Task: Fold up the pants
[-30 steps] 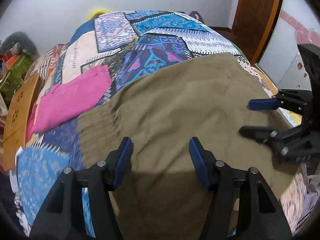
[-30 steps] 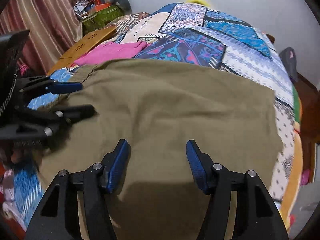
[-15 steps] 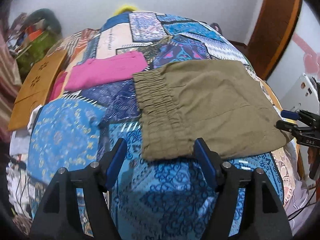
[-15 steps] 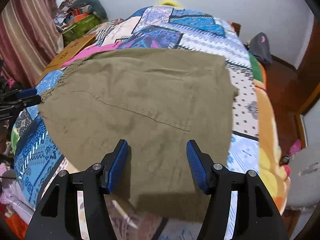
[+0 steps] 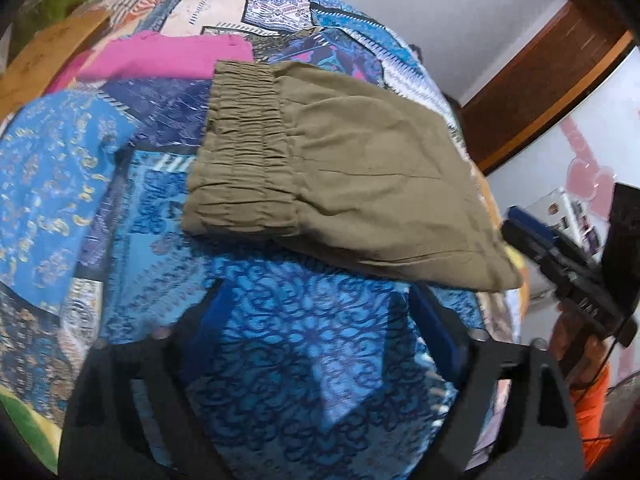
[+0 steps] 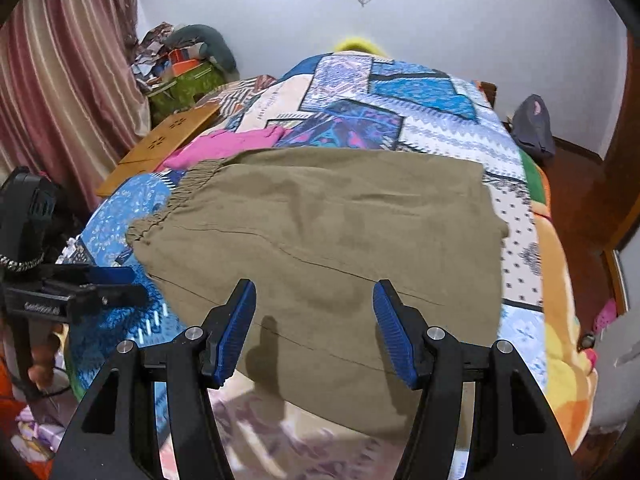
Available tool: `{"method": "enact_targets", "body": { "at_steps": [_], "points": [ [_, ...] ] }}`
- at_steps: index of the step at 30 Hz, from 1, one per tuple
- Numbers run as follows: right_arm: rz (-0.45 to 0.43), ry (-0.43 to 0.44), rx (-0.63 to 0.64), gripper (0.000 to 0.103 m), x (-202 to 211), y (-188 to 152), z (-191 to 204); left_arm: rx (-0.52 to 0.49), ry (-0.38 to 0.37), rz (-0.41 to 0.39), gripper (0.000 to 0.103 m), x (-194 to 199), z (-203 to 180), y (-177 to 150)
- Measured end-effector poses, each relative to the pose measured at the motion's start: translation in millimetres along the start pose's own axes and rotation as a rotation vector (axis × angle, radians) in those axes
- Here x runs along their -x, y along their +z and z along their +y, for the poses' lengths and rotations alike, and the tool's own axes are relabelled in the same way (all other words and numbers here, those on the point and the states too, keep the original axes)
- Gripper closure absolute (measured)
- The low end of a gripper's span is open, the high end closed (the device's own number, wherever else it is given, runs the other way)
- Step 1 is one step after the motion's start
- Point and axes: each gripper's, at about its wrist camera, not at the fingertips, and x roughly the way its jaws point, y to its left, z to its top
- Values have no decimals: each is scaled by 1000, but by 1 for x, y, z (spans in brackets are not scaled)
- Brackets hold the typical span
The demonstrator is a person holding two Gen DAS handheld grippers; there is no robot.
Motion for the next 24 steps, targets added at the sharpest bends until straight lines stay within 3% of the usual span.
{"method": "enact_targets", "body": {
  "at_steps": [2,7,9,14,16,18,20,24],
  "points": [
    [8,3,17,46,-7,1,5,32,-52,5,2,-4,1,4],
    [92,27,13,46,-37,-3,6,98,-125,13,2,-12,10,21],
    [86,47,-5,46,-38,-5,3,125,-149,17,2,-17,15,32],
    [87,59,-2,46,-37,-7,4,135,-132,19,2,-28,17,50],
    [84,62,-2,45,-36,-8,4,111,-74,10,13,-30,12,56],
    [82,72,-13,46,-35,-8,3,65,-3,-3,39,-30,6,59],
    [81,77,-26,46,-35,-8,2,3,47,-33,51,-25,-1,59],
    [101,74,-17,45,-35,-3,4,-111,123,-106,63,-10,-17,58]
  ]
}}
